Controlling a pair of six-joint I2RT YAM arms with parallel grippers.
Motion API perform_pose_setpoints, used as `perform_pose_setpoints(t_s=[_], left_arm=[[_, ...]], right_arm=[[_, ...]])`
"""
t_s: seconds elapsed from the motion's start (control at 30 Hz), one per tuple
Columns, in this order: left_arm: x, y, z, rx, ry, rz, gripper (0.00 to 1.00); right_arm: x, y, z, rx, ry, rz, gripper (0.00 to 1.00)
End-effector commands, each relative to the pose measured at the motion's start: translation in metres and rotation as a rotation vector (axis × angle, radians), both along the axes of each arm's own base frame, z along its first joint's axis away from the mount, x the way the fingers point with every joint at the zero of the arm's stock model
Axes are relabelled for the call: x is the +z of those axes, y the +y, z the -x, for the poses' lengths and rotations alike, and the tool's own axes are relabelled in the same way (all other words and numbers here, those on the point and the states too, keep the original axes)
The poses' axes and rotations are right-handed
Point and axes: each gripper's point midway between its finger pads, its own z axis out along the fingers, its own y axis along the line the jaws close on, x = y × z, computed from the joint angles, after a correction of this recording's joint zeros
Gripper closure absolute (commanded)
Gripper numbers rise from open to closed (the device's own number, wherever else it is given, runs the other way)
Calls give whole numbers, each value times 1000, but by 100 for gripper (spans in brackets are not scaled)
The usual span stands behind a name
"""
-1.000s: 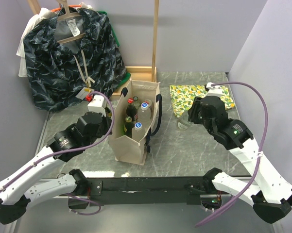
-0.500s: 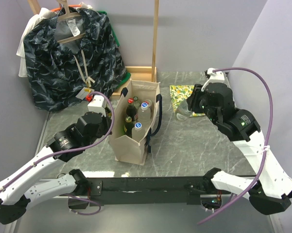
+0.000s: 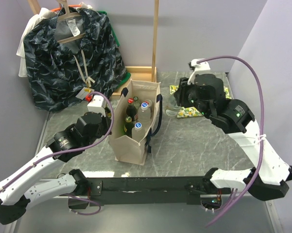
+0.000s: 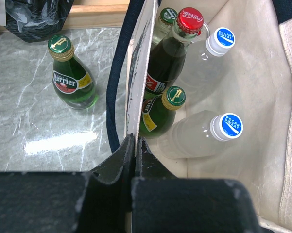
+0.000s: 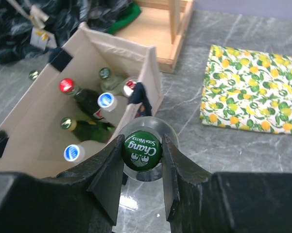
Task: Place the beverage into the canvas bag
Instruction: Place the drink in the canvas bag.
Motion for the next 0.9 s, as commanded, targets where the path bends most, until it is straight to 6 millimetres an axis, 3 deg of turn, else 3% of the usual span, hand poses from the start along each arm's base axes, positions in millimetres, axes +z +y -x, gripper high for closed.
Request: perform_pose_setpoints(t_s=[0.0, 0.37, 0.63, 0.87], left_arm=[[37, 1, -2, 11, -101, 97, 99], [33, -1, -4, 9, -96, 97, 99], [31, -1, -5, 12, -92, 93, 99], [31, -2, -6, 15, -90, 90, 99]], right_arm=[[77, 21, 0, 25, -205, -128, 100], [111, 60, 12, 128, -265, -134, 100], [112, 86, 19, 194, -268, -121, 100], [97, 123, 24, 269, -241, -90, 100]])
